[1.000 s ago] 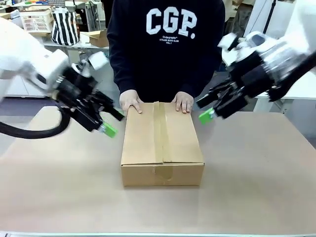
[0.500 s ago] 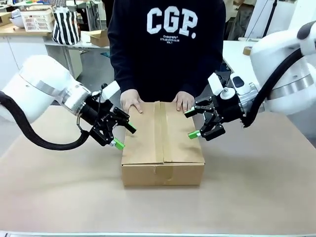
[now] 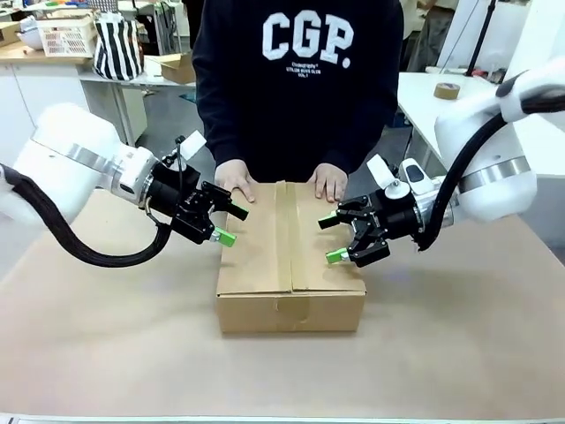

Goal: Pack the gift set into the box.
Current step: Press and hold the closed box until the human finishes sealing it.

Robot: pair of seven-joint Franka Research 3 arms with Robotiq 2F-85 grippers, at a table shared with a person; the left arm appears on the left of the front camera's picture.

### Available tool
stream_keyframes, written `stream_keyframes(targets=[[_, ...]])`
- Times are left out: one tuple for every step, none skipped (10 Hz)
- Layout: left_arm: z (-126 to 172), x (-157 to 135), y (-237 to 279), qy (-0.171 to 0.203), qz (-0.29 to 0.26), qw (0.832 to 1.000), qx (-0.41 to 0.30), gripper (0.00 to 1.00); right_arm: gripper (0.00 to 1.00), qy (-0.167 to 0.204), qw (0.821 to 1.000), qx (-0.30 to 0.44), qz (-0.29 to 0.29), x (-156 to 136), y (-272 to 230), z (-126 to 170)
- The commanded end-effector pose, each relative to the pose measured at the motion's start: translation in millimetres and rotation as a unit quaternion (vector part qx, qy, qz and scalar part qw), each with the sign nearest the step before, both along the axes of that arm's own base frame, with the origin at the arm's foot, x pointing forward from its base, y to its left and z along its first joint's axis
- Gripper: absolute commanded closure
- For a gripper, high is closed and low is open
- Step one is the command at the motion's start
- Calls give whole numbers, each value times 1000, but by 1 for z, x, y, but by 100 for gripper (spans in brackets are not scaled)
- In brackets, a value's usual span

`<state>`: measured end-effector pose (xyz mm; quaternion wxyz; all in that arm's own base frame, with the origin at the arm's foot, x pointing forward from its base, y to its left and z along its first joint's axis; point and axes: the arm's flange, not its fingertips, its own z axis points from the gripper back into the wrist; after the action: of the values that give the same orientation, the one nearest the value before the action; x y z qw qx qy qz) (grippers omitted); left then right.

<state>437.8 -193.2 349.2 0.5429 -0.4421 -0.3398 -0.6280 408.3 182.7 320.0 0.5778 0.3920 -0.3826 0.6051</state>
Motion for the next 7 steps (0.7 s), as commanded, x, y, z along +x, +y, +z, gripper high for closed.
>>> stream_keyframes(targets=[[-18, -5, -12, 1, -7, 1000, 9, 0, 0, 9, 1000, 9, -8, 6, 2, -1], [-23, -5, -16, 6, -9, 1000, 19, 0, 0, 14, 1000, 9, -13, 6, 3, -1], [-27, -4, -18, 6, -9, 1000, 29, 0, 0, 22, 999, -5, -25, 7, 4, -2], [-29, -4, -20, 4, -9, 999, 40, 0, 0, 30, 999, -14, -26, 8, 6, -3], [-30, -4, -22, 2, -12, 999, 49, 0, 0, 41, 999, -16, -19, 9, 7, -5], [-31, -4, -23, 1, -12, 998, 61, 0, 0, 56, 998, -25, -13, 11, 7, -7], [-32, -3, -23, 10, -15, 998, 68, 0, 0, 72, 996, -44, -20, 13, 6, -10]])
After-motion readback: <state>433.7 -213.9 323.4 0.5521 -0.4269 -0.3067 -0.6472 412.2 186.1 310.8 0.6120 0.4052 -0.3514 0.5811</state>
